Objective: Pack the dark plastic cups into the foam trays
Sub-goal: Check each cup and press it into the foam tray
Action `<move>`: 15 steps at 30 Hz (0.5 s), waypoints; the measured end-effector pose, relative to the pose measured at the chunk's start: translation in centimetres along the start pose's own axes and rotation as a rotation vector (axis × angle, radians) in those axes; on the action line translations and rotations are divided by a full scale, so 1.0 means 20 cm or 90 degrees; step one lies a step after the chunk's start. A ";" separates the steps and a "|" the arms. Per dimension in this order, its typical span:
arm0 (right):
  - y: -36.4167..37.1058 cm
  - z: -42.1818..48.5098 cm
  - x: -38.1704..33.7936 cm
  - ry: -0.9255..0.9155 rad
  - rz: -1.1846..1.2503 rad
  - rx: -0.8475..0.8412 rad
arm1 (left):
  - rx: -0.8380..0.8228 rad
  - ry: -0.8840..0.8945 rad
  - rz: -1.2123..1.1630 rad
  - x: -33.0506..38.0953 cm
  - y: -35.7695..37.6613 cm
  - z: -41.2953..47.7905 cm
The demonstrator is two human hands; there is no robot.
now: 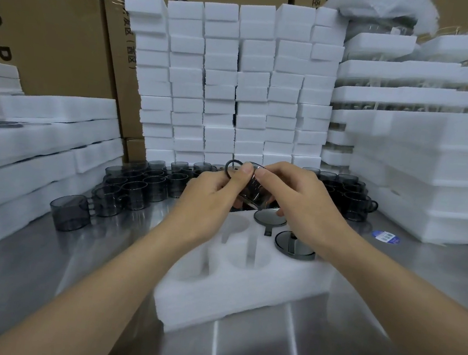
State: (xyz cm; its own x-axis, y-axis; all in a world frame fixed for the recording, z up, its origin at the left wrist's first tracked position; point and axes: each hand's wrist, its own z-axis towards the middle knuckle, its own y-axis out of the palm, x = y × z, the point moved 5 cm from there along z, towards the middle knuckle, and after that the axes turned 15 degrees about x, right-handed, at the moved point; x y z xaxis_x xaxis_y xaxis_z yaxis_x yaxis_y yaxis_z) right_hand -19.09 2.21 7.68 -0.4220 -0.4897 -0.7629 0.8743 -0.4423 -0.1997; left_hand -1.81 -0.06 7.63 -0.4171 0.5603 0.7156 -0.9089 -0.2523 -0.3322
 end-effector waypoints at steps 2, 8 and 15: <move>-0.01 0.00 0.01 -0.007 -0.021 0.020 | 0.011 0.029 0.149 -0.02 -0.01 0.00; -0.02 0.01 0.03 -0.025 -0.123 0.060 | -0.129 -0.022 0.262 -0.10 0.04 -0.01; -0.01 0.00 0.01 -0.048 -0.166 0.029 | -0.169 -0.047 0.183 -0.10 0.01 0.01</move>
State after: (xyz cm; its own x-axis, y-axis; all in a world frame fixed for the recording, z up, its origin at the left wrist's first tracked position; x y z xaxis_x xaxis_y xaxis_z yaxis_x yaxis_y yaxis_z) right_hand -19.41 2.15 7.58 -0.6496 -0.4085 -0.6412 0.7230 -0.5929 -0.3546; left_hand -1.22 -1.30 6.24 -0.6619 0.4358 0.6099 -0.7263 -0.1719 -0.6655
